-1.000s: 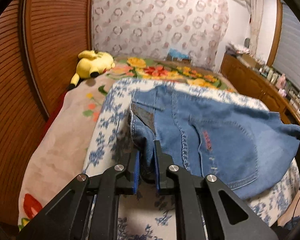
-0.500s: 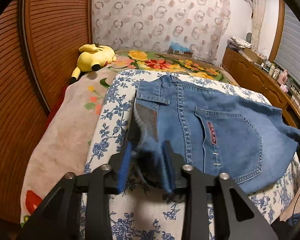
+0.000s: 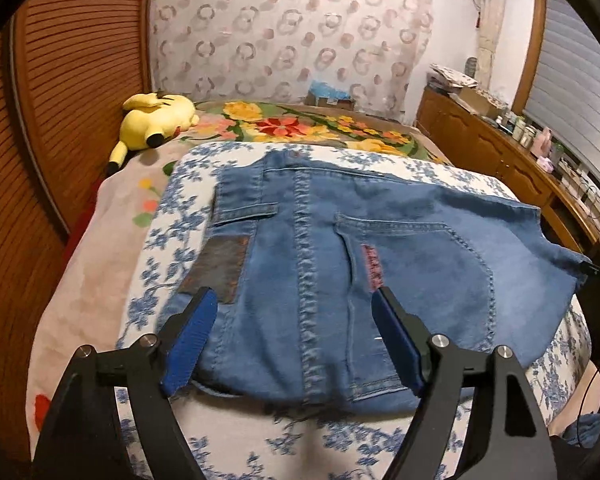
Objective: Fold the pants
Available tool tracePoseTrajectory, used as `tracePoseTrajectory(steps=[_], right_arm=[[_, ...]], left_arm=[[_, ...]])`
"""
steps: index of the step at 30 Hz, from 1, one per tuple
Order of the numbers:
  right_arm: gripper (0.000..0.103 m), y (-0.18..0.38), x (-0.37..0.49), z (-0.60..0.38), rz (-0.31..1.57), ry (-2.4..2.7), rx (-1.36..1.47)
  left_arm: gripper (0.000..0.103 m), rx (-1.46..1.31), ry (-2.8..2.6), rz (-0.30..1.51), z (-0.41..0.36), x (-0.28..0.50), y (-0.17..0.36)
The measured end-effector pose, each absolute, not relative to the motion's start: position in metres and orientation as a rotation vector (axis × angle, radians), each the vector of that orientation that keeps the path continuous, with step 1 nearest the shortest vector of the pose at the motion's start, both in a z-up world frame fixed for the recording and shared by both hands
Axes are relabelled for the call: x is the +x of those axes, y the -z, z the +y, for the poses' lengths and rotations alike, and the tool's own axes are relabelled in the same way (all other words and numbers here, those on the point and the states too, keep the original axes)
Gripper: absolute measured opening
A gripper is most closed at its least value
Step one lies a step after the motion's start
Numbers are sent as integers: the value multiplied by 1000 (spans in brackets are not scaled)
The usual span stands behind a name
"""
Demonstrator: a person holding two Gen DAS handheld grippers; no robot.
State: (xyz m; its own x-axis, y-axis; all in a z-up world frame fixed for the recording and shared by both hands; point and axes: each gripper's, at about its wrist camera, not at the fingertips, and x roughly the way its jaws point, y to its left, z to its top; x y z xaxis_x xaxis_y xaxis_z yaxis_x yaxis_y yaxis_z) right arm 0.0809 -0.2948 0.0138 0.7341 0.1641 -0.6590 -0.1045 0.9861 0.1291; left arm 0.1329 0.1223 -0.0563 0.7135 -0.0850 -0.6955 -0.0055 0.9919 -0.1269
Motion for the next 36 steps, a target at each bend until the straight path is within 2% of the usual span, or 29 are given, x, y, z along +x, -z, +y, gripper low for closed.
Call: tracePoseTrajectory(steps=[3, 4, 5, 8, 16, 28, 36], right_arm=[[29, -11, 80, -290, 740, -190, 83], [23, -10, 79, -287, 740, -193, 79], [9, -8, 80, -285, 747, -202, 69], [5, -6, 79, -278, 737, -203, 49], [4, -28, 87, -255, 668, -319, 50], [4, -84, 99, -165, 515, -594, -95], [4, -92, 116, -116, 486, -738, -157]], left_arm=[[80, -97, 57, 772, 111, 135, 55], [80, -90, 60, 771, 108, 135, 55], [80, -87, 65, 769, 105, 136, 55], [80, -90, 84, 766, 98, 137, 53], [80, -73, 96, 772, 87, 137, 53], [80, -64, 70, 724, 90, 123, 34], [80, -63, 40, 722, 100, 116, 31]])
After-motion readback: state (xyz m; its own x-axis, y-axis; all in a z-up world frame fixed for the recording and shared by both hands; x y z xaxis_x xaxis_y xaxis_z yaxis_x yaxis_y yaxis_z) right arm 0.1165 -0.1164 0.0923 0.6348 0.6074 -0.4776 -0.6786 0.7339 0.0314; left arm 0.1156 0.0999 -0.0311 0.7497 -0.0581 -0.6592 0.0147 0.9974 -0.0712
